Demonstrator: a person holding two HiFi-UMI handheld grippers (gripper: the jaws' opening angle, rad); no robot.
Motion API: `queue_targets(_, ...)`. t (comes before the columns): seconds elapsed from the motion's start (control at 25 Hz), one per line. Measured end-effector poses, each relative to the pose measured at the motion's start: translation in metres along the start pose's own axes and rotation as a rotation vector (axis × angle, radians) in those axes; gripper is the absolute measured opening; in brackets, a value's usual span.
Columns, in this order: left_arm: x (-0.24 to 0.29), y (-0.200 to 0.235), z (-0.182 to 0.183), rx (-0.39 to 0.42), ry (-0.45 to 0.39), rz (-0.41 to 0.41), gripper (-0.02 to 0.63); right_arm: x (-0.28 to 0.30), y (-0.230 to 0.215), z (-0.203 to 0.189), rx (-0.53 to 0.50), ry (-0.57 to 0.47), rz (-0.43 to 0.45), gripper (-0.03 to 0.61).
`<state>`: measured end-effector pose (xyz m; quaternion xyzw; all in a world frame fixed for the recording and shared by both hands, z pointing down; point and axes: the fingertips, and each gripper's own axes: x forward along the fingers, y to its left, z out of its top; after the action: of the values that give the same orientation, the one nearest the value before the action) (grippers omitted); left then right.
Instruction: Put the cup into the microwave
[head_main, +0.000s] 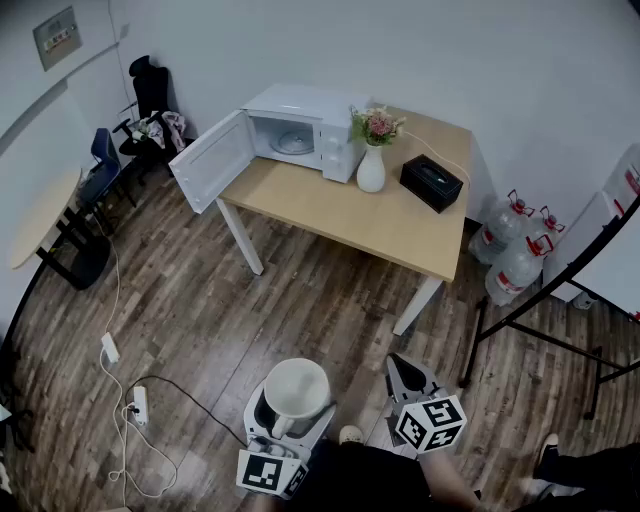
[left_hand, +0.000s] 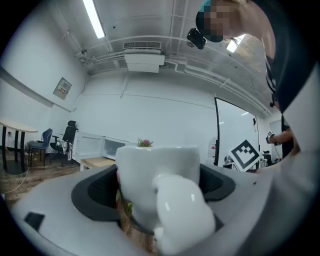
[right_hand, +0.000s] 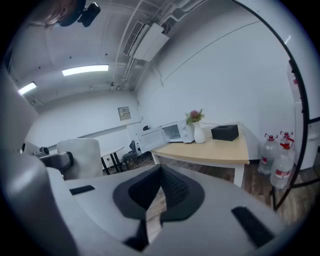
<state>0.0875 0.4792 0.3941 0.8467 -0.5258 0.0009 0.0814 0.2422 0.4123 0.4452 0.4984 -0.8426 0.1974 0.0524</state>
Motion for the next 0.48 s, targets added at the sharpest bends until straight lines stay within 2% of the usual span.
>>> queue_targets(0.12,-0.012,0.003,0.002,0.021,-0.004,0.007,0.457,-0.004,0.011,-0.003,0.047,-0.013,0.006,-0.007)
queue_targets(0.48,-0.042,0.026,0.007,0.06,0.003,0.043,0.457,-0.006,0.049,-0.011,0.027,-0.004,-0.003,-0.006)
